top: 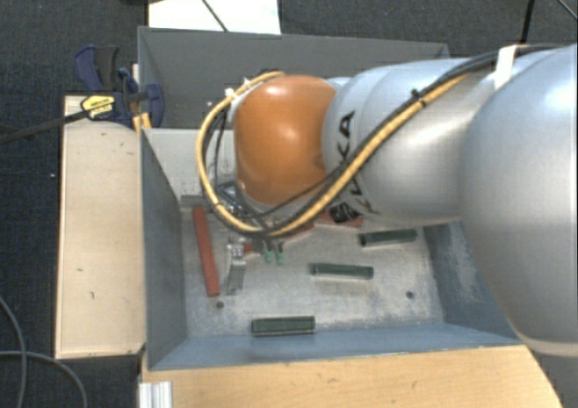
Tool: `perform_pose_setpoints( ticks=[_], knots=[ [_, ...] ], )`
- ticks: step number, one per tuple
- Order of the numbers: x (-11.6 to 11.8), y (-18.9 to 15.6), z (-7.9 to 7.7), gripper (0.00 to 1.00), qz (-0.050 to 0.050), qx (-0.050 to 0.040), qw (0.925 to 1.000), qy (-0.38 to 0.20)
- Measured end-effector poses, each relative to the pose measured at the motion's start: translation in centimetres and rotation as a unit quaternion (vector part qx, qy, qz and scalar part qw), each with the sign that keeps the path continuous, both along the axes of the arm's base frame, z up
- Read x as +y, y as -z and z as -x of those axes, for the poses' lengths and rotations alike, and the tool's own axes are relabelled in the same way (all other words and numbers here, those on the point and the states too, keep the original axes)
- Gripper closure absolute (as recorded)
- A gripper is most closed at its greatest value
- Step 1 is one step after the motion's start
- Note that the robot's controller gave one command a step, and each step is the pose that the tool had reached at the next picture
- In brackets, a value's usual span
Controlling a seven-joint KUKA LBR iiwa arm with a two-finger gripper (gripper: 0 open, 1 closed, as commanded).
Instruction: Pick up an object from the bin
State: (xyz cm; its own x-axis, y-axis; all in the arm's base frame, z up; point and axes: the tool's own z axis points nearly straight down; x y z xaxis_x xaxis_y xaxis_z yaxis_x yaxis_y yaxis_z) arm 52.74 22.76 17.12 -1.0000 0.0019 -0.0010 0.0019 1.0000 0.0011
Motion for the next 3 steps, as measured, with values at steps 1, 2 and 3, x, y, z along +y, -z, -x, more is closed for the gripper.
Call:
perform_pose_setpoints(
  ticks=[1, 2, 3],
  knots=[
    [-4.9, 7.6, -2.5, 0.00, -0.001, -0.0027, 0.9998, 0.021],
    [-6.5, 7.8, -3.8, 0.00, 0.001, 0.0040, 0.9998, -0.019],
    [-8.5, 6.7, -4.0, 0.00, 0.000, -0.0027, 0.9999, -0.015]
  ],
)
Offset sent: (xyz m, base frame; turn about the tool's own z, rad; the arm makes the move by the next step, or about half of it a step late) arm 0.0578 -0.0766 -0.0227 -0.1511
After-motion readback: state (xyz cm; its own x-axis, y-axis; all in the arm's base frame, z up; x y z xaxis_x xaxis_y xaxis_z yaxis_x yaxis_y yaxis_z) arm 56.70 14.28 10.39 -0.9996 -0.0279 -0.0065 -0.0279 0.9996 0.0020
